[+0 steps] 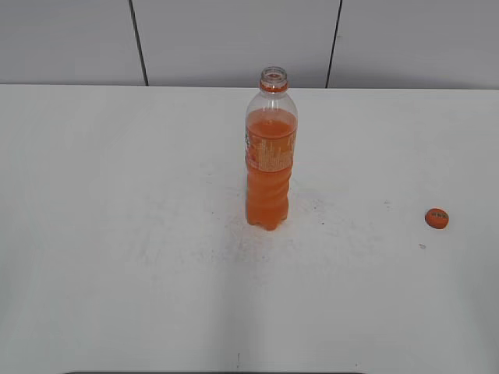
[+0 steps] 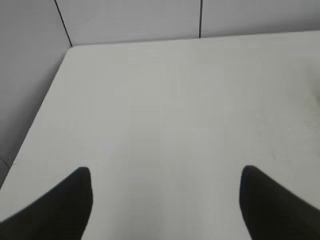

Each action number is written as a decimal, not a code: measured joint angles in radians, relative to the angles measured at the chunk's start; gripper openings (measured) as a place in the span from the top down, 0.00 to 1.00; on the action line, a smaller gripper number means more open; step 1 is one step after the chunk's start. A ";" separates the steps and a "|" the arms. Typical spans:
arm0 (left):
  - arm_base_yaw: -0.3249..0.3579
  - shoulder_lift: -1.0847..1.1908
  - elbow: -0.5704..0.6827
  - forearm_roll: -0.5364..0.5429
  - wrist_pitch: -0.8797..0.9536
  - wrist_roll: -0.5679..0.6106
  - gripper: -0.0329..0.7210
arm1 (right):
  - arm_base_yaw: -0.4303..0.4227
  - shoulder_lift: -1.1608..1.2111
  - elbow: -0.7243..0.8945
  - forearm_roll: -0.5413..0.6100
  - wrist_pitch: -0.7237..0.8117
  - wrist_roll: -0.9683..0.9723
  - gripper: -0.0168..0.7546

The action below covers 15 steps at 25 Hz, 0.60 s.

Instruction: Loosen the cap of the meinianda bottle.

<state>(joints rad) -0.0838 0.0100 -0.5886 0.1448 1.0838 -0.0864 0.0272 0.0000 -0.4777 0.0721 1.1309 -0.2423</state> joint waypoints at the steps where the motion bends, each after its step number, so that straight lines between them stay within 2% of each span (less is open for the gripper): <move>1: 0.000 -0.010 0.001 0.000 -0.004 0.000 0.23 | 0.000 -0.005 0.000 0.001 -0.002 0.000 0.34; 7: 0.000 -0.013 0.018 -0.004 -0.036 0.000 0.24 | 0.000 -0.009 0.009 0.000 -0.031 0.000 0.34; 15: 0.000 -0.013 0.018 -0.091 -0.042 0.035 0.24 | 0.000 -0.009 0.035 -0.001 -0.103 0.000 0.34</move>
<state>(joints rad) -0.0838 -0.0030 -0.5708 0.0537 1.0415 -0.0516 0.0272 -0.0094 -0.4432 0.0709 1.0277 -0.2423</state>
